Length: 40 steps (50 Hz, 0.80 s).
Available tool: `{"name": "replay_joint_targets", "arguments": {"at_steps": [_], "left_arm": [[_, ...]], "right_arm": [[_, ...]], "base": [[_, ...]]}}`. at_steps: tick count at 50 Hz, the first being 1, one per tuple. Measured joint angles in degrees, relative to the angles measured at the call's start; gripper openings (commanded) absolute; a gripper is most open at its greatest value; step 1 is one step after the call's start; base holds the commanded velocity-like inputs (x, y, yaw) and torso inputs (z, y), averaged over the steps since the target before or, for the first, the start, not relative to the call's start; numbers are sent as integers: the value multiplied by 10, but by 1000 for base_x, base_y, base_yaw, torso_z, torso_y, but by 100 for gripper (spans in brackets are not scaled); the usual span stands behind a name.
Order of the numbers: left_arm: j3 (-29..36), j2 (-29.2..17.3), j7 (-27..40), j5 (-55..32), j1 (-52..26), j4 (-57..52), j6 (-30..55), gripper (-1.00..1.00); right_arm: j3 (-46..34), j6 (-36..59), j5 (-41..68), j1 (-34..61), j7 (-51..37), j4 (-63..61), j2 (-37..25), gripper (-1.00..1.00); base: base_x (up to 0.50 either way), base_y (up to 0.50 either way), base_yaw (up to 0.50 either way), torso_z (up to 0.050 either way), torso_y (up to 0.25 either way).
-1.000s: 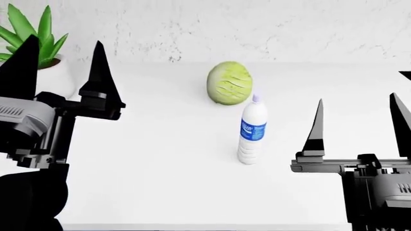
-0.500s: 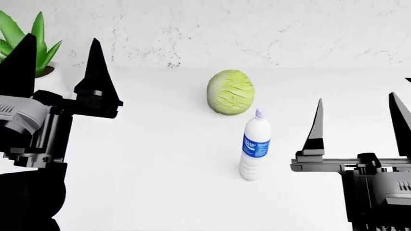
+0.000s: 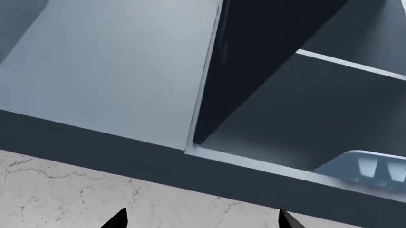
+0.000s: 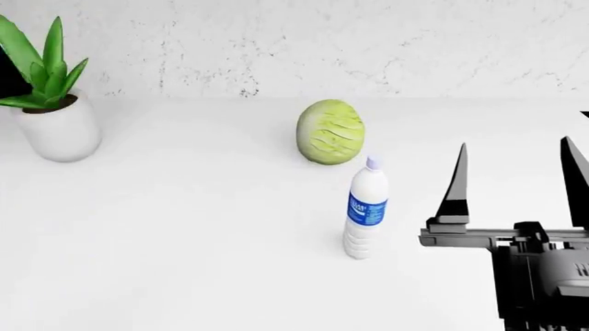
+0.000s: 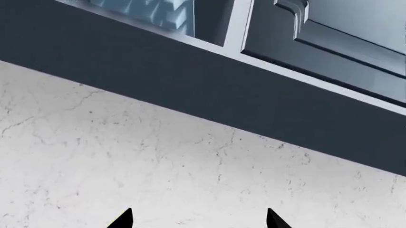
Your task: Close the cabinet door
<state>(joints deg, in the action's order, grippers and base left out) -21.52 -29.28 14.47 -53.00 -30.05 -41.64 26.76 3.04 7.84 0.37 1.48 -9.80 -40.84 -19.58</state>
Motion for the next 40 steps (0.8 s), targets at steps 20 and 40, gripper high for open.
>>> {"name": "replay_joint_targets", "arguments": {"at_steps": [20,40], "left_arm": [[-33,-77,70,-133,-130,46,55,100],[2,-95,85,-182,-288,152,61,100]], "right_arm": [[14,-41,17,-17,-6,23,0,100],[25,-65,31,-28,-12,47,-1,100]], "base": [[0,0,0,0,0],[0,0,0,0,0]]}}
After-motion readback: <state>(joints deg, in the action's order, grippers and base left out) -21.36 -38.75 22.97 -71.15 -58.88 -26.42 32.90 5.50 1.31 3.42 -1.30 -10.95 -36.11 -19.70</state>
